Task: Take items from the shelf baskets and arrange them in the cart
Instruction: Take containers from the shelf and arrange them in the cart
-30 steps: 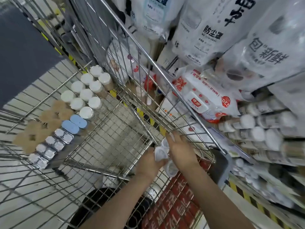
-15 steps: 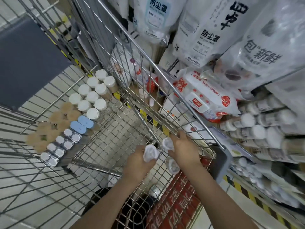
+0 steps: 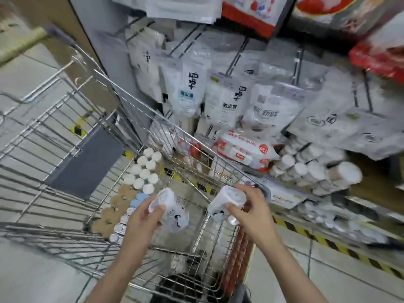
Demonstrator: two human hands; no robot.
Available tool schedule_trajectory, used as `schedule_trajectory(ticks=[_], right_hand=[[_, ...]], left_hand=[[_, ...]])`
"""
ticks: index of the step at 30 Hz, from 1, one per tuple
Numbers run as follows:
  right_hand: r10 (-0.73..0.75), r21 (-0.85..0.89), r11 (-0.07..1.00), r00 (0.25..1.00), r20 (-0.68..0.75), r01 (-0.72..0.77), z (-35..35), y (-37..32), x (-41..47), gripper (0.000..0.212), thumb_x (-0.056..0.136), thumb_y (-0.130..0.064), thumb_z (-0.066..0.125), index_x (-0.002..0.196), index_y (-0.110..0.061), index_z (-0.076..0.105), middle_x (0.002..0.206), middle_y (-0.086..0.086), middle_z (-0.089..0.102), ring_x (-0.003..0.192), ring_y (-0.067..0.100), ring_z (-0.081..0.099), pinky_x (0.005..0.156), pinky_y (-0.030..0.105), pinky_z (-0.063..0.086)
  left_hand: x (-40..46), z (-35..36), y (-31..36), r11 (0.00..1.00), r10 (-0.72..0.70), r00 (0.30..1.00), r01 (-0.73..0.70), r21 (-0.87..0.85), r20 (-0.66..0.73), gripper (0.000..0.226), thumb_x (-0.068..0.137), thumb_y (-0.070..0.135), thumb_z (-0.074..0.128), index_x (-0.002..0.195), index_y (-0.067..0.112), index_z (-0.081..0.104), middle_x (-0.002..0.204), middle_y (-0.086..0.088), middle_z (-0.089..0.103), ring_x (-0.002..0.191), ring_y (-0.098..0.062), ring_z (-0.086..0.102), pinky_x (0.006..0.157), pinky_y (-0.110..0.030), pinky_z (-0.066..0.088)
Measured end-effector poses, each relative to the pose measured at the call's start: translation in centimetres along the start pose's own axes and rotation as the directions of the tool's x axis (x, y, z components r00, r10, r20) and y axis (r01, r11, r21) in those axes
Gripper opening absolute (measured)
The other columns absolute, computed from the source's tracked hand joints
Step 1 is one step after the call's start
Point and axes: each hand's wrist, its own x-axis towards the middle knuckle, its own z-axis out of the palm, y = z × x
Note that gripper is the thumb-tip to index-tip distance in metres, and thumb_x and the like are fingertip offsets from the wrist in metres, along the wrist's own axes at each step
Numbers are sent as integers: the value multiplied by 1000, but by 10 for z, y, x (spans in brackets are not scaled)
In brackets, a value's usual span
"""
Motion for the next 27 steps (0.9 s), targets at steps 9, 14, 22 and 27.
schedule_trajectory(ticks=[9, 14, 22, 27], right_hand=[[108, 322, 947, 959, -261, -18, -62, -34, -77, 44, 73, -31, 80, 113, -37, 63, 108, -15, 68, 100, 5, 63, 86, 34, 53], [134, 402, 914, 895, -425, 54, -96, -32, -116, 28, 76, -22, 79, 97, -36, 66, 91, -20, 70, 81, 0, 66, 66, 19, 53], [217, 524, 846, 834, -508, 99, -175, 6, -176, 32, 77, -18, 77, 107, -20, 66, 96, -3, 71, 79, 4, 66, 62, 15, 50], [208, 524, 844, 833, -513, 112, -244, 53, -217, 30, 78, -17, 76, 106, -18, 67, 96, -3, 71, 81, 6, 66, 63, 15, 50]], left_hand=[[-38, -2, 76, 971, 19, 971, 39, -234, 240, 33, 97, 33, 40, 114, 14, 62, 103, -11, 72, 86, -21, 70, 60, -29, 56], [-56, 45, 116, 963, -30, 921, 131, -237, 387, 44, 100, 32, 29, 128, 10, 55, 120, -13, 64, 103, -28, 63, 71, -39, 54], [-120, 139, 132, 986, 5, 834, 88, -141, 552, 48, 75, 55, 48, 109, 25, 63, 100, -4, 74, 86, -22, 72, 65, -39, 56], [-178, 214, 121, 997, 40, 833, 4, -78, 551, 56, 65, 50, 58, 112, 19, 64, 99, -6, 74, 88, -27, 71, 72, -43, 57]])
